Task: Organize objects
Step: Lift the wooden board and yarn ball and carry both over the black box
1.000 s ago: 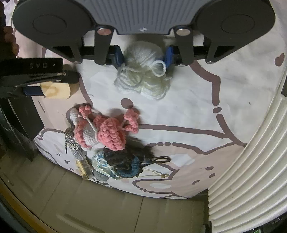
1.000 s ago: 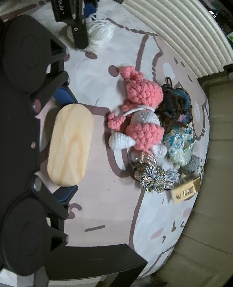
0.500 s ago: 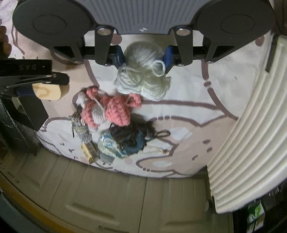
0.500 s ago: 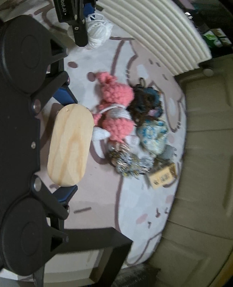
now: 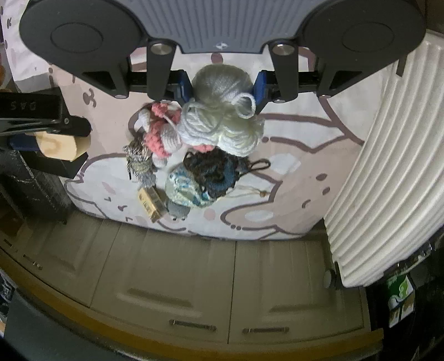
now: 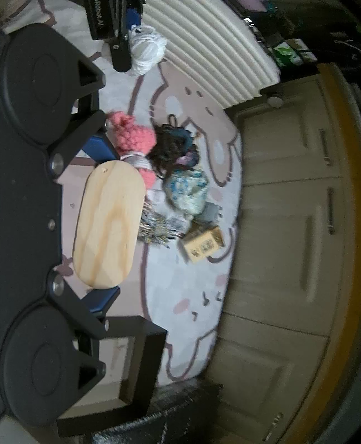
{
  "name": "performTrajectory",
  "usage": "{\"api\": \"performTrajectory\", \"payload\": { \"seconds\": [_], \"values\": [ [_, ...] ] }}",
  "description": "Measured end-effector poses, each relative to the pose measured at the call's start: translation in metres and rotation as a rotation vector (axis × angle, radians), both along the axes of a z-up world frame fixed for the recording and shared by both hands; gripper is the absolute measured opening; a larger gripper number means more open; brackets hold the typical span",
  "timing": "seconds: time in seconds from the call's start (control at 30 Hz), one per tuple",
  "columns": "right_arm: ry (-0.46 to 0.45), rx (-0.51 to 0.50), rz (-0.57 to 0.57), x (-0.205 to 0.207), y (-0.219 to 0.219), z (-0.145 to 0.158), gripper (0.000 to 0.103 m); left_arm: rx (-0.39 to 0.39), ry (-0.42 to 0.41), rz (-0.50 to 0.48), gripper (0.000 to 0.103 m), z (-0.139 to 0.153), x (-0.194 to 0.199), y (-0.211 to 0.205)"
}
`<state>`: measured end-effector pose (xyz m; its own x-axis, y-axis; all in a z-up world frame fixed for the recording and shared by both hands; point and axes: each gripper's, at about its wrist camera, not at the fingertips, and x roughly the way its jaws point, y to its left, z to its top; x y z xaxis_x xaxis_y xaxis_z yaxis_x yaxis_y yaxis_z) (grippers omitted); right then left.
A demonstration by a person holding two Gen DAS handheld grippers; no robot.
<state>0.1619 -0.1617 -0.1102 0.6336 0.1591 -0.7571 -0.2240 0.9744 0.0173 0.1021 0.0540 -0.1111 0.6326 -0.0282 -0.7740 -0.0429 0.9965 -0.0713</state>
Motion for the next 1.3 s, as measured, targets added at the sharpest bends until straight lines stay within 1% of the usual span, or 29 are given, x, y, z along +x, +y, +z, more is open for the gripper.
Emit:
{"api": "performTrajectory", "payload": {
  "seconds": [0.17,0.37,0.5,0.6,0.8,1.0,1.2,1.3],
  "values": [
    [-0.055,0.007,-0.006,-0.002,-0.008,0.020,0.093,0.007,-0.026,-0.006,0.044,0.014,0.004,-0.005],
    [-0.112,-0.025,-0.020,0.001,-0.018,0.042,0.093,0.016,-0.069,-0.029,0.044,0.032,0.012,-0.017],
    [-0.145,-0.033,-0.033,0.003,-0.033,0.055,0.093,0.005,-0.091,-0.044,0.044,0.044,0.020,-0.026],
    [-0.161,-0.038,-0.052,0.005,-0.047,0.061,0.093,0.012,-0.106,-0.071,0.044,0.054,0.027,-0.038],
    [-0.169,-0.043,-0.100,0.009,-0.080,0.065,0.093,0.025,-0.145,-0.136,0.044,0.073,0.040,-0.072],
    [-0.175,-0.039,-0.152,0.011,-0.115,0.067,0.093,0.009,-0.174,-0.214,0.045,0.081,0.051,-0.107],
    [-0.172,-0.040,-0.197,0.013,-0.149,0.067,0.093,0.004,-0.182,-0.278,0.045,0.085,0.066,-0.143],
    [-0.167,-0.056,-0.213,0.014,-0.165,0.065,0.093,-0.002,-0.168,-0.322,0.045,0.083,0.074,-0.161]
  ]
}}
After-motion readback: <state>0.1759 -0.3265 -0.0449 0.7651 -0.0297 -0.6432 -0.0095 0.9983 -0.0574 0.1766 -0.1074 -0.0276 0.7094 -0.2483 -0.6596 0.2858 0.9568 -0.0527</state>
